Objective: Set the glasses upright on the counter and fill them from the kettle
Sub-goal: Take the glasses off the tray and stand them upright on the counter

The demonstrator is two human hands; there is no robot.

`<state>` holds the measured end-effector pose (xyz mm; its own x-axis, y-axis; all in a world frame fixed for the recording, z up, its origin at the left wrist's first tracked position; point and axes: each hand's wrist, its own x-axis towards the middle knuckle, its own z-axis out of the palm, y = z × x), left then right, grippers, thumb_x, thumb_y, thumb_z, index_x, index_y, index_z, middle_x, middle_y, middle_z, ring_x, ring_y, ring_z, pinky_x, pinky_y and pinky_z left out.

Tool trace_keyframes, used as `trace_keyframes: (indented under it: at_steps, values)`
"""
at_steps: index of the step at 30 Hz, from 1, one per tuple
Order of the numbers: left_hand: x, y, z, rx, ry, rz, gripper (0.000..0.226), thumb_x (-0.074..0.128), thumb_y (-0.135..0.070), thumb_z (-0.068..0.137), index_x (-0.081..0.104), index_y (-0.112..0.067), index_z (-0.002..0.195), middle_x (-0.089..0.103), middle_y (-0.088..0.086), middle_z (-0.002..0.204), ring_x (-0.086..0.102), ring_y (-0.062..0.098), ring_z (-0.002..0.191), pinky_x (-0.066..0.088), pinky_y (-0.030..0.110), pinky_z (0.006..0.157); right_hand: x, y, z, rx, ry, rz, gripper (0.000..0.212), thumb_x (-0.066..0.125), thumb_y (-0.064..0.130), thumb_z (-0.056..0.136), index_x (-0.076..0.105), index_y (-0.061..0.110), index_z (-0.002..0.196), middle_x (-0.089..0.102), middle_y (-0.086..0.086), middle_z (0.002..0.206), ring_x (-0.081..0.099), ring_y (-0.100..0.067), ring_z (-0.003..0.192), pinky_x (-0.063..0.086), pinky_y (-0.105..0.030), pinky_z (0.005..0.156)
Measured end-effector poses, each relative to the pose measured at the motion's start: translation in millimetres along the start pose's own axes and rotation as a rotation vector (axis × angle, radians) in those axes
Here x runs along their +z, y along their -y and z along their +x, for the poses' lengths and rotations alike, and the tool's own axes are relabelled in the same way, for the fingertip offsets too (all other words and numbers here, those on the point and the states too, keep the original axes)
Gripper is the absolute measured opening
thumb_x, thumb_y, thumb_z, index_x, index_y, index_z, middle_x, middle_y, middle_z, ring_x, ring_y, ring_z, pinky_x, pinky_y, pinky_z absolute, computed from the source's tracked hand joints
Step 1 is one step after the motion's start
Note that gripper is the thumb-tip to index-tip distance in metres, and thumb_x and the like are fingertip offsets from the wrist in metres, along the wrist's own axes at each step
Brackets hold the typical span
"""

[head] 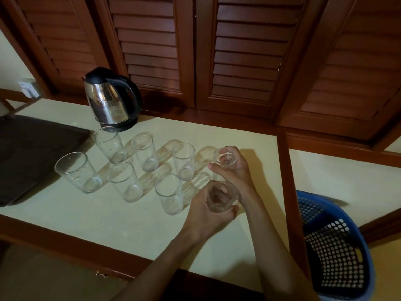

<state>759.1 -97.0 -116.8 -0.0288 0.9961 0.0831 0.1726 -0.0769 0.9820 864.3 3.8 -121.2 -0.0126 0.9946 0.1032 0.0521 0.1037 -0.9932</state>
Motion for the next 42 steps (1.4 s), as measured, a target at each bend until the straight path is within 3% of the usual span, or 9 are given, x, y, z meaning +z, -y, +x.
trace_keyframes:
  at_steps: [5,7,10,13,22,27,31,36,42]
  values:
    - [-1,3,-1,-0.031,0.013,0.012,0.034,0.085,-0.009,0.071,0.067,-0.014,0.099,0.076,0.003,0.095,0.074,0.024,0.091,0.059,0.051,0.086,1,-1,0,0.0,-0.009,0.001,0.044,0.091,0.014,0.073,0.063,0.028,0.103,0.06,-0.004,0.102,0.062,-0.024,0.099,0.052,-0.032,0.083]
    - [-3,0,-3,-0.018,0.005,0.018,0.048,0.088,-0.009,0.069,0.064,-0.018,0.109,0.075,0.001,0.1,0.073,0.019,0.094,0.061,0.046,0.085,-1,1,-4,0.011,0.02,0.024,0.064,0.094,0.02,0.07,0.058,0.036,0.122,0.059,-0.001,0.113,0.061,-0.027,0.11,0.055,-0.038,0.09]
    - [-9,-7,-8,0.008,-0.001,0.034,0.078,0.094,-0.015,0.065,0.051,-0.03,0.127,0.072,-0.004,0.107,0.07,0.012,0.104,0.058,0.028,0.089,-9,14,-13,0.017,-0.011,0.038,0.104,0.095,0.027,0.069,0.032,0.05,0.148,0.05,0.006,0.132,0.053,-0.013,0.124,0.05,-0.035,0.099]
    - [-15,-20,-11,0.076,-0.019,0.021,0.092,0.098,-0.02,0.061,0.043,-0.033,0.133,0.068,-0.006,0.114,0.065,0.01,0.115,0.051,0.02,0.096,-16,39,-21,-0.063,-0.093,0.025,0.114,0.095,0.038,0.066,0.023,0.048,0.154,0.047,0.006,0.139,0.053,-0.008,0.124,0.044,-0.031,0.1]
    - [-41,-80,-18,0.347,-0.103,0.148,0.099,0.097,-0.028,0.064,0.042,-0.019,0.145,0.057,-0.013,0.139,0.053,0.011,0.135,0.045,0.031,0.111,-4,114,-55,-0.226,-0.164,-0.056,0.092,0.088,0.039,0.077,0.035,0.039,0.152,0.051,0.01,0.141,0.054,-0.001,0.125,0.042,-0.032,0.11]
    - [-75,-103,-20,0.402,-0.093,0.187,0.093,0.096,-0.024,0.066,0.046,-0.021,0.143,0.055,-0.016,0.139,0.052,0.013,0.136,0.042,0.022,0.109,27,134,-64,-0.223,-0.185,0.013,0.079,0.083,0.04,0.074,0.046,0.037,0.143,0.059,0.01,0.134,0.06,-0.001,0.119,0.05,-0.035,0.104]
    - [-111,-106,-23,0.391,-0.07,0.213,0.094,0.096,-0.025,0.065,0.046,-0.023,0.144,0.055,-0.015,0.141,0.05,0.017,0.138,0.04,0.027,0.111,61,141,-64,-0.219,-0.141,0.072,0.07,0.081,0.034,0.075,0.051,0.032,0.138,0.064,0.003,0.131,0.064,-0.007,0.116,0.052,-0.025,0.094]
    - [-168,-105,-16,0.406,-0.065,0.244,0.091,0.092,-0.036,0.064,0.047,-0.025,0.142,0.056,-0.018,0.139,0.052,0.016,0.135,0.041,0.022,0.108,115,145,-57,-0.2,-0.085,0.082,0.065,0.08,0.03,0.076,0.054,0.031,0.135,0.066,0.003,0.128,0.065,-0.008,0.116,0.053,-0.024,0.092]
    - [-253,-89,7,0.4,-0.017,0.162,0.086,0.094,-0.03,0.064,0.052,-0.03,0.139,0.063,-0.01,0.135,0.058,0.022,0.13,0.05,0.043,0.105,197,154,-41,-0.179,-0.098,0.035,0.056,0.075,0.032,0.074,0.055,0.035,0.126,0.068,0.007,0.122,0.067,-0.001,0.109,0.052,-0.015,0.084]
